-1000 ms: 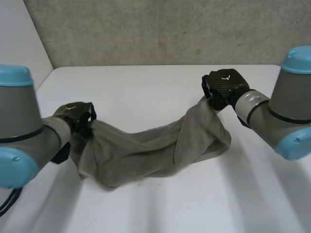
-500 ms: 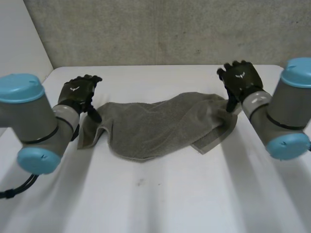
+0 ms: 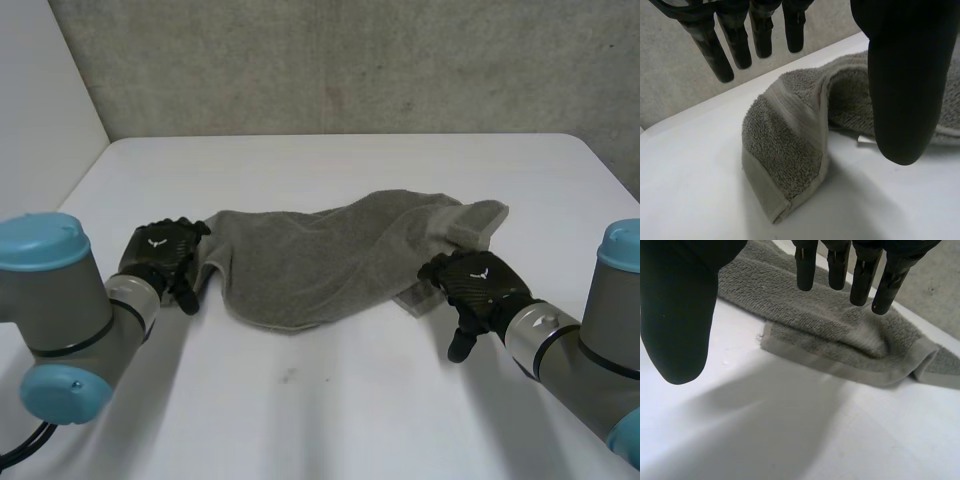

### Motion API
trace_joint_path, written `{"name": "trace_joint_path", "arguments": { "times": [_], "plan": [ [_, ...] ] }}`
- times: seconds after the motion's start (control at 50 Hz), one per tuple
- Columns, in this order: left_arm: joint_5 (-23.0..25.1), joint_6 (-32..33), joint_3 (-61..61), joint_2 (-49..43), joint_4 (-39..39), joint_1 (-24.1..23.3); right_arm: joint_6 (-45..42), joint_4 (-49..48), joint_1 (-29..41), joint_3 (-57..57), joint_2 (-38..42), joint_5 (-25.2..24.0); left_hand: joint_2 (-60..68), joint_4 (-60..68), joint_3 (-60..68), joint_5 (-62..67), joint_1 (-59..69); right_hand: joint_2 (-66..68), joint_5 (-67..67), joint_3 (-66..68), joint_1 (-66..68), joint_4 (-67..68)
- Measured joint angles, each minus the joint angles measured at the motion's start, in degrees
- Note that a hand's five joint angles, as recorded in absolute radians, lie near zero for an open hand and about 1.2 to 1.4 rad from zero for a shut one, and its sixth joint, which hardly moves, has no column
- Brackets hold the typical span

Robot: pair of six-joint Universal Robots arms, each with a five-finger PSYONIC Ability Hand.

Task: Fold the laundry

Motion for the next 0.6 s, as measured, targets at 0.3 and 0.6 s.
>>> {"name": "trace_joint_path", "arguments": {
  "times": [0.3,0.6],
  "plan": [
    [0.2,0.7,3.0,-7.0,6.7,-0.4,2.9,-0.3,-0.1,0.8,0.2,-0.2,17.1,16.9,17.0,16.8,17.0,0.0,0.0,0.0,0.0,0.0],
    [0.7,1.9,5.7,-6.1,6.1,-1.8,7.9,-1.1,0.3,0.5,0.3,0.9,52.1,52.0,52.0,51.4,50.2,0.0,0.0,0.0,0.0,0.0]
  ]
}}
